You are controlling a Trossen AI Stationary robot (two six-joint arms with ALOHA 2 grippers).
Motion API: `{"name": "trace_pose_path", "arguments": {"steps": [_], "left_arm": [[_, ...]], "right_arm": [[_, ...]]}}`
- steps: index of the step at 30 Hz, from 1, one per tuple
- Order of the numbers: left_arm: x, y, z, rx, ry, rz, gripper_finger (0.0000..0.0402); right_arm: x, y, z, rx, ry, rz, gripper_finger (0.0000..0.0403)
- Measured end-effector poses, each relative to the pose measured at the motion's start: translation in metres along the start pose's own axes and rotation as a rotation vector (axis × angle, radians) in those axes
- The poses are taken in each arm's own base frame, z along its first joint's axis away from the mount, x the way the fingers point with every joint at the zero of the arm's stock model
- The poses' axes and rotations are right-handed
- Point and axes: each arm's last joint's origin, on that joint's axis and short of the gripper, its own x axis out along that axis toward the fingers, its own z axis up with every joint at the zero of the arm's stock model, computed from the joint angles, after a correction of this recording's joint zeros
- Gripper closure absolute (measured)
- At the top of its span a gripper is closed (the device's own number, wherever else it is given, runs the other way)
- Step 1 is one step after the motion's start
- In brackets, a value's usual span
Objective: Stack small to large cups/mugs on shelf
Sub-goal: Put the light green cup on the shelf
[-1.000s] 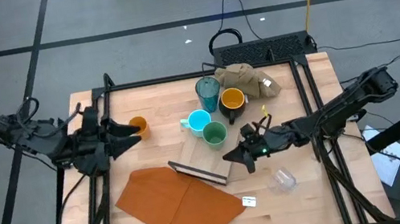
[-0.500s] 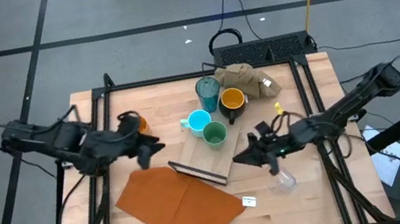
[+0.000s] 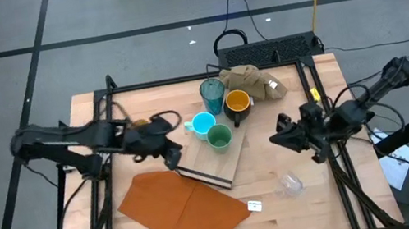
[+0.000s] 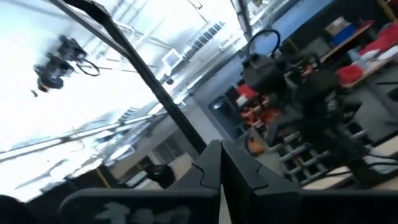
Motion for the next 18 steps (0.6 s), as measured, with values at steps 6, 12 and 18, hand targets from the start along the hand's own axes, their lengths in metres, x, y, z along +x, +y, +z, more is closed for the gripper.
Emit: {"name": "trace_pose_path", "arguments": {"steps": [6,12,18], "left_arm": [[0.050,0.002,0.004,0.020,0.153,0.033,0.0400],[0.086,-0.001,0.004,0.012,0.231,0.008,0.0400],[0.112,0.004,0.006,-0.010,0.246,0.050,0.0401]], "right_arm": [[-0.007,0.003,0.002,-0.019,0.013,-0.027,0.0403],[-0.008,0.007,-0.002,-0.012,0.036,-0.010,0.0403],[-0.009,0.009,-0.006,-0.017,0.043,-0.019,0.0403]]}}
